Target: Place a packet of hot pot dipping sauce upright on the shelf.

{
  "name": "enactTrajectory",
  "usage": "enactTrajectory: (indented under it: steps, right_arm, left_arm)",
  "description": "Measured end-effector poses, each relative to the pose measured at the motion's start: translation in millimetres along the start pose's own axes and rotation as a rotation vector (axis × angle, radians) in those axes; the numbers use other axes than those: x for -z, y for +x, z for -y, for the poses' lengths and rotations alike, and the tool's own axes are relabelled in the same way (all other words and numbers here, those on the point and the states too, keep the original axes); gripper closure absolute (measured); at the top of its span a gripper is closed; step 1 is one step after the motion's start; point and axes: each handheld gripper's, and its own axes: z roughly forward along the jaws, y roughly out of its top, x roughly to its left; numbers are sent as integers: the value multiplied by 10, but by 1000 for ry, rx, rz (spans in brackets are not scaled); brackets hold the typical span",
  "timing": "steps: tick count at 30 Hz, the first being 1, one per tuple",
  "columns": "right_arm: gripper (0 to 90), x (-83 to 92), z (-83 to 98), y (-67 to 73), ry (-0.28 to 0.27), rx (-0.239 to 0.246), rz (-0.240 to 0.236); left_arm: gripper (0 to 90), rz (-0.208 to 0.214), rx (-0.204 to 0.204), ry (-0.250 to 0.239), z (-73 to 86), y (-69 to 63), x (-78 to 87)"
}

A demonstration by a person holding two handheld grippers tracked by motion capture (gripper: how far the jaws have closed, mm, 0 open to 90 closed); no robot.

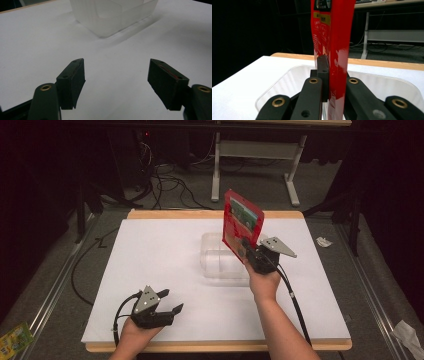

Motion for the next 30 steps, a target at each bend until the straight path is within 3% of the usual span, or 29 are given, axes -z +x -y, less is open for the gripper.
enactTrajectory:
  steps: [14,30]
  right_arm:
    - [895,-162,53,19,5,-21,41]
    - [895,-233,93,111,16,-46,34]
  left_arm:
    - [306,1,0,5,6,0,-1]
    - [307,7,-1,12,7,-3,-8]
